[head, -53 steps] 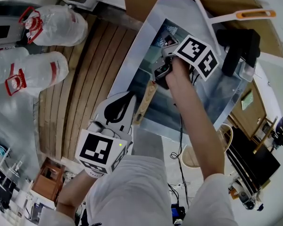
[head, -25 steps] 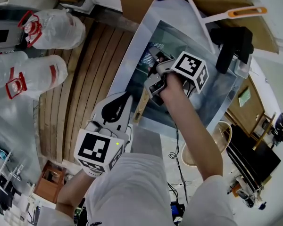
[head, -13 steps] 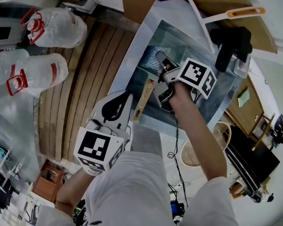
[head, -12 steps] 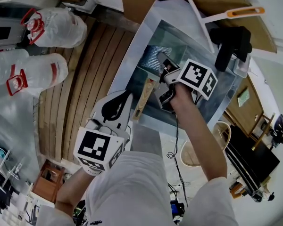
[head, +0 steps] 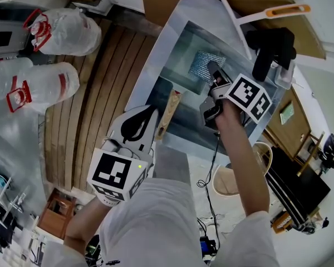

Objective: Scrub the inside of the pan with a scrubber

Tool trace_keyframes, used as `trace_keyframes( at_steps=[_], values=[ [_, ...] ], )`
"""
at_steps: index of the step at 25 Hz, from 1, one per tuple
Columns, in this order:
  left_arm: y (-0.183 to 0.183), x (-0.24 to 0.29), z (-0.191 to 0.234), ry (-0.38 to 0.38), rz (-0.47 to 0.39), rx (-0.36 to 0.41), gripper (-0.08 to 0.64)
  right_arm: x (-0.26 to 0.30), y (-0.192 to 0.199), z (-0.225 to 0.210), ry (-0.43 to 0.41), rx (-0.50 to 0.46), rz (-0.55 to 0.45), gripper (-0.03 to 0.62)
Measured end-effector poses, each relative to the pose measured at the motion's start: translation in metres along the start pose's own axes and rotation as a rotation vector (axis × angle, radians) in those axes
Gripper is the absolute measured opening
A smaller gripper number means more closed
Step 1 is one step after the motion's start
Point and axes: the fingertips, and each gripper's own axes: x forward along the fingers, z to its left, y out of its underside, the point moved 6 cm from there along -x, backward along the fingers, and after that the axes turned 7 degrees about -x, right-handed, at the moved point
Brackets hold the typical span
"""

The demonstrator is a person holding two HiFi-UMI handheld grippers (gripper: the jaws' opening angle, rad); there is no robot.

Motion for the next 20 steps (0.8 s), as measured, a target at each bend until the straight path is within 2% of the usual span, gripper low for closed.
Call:
trace_keyframes(
  at_steps=[6,13,16,20],
  values=[
    [0.003,0.003,-0.002,0.0,0.01,-0.003,0.006,0.002,-0.01,-0.019,0.117,-0.09,-0.065,0.061],
    [0.003,0.008,0.003,-0.007,0.015,-0.01,0.006,0.017,-0.024,-0.023,0.21,-0.181,-0.107,0.061],
    [0.002,0.009,0.005,-0.011,0.017,-0.016,0.006,0.019,-0.024,-0.015,0.237,-0.289,-0.111,0.061],
    [-0.003,0.01,0.009,-0.013,0.015,-0.023,0.006,0.014,-0.018,-0.004,0.211,-0.45,-0.087,0.061]
  ],
)
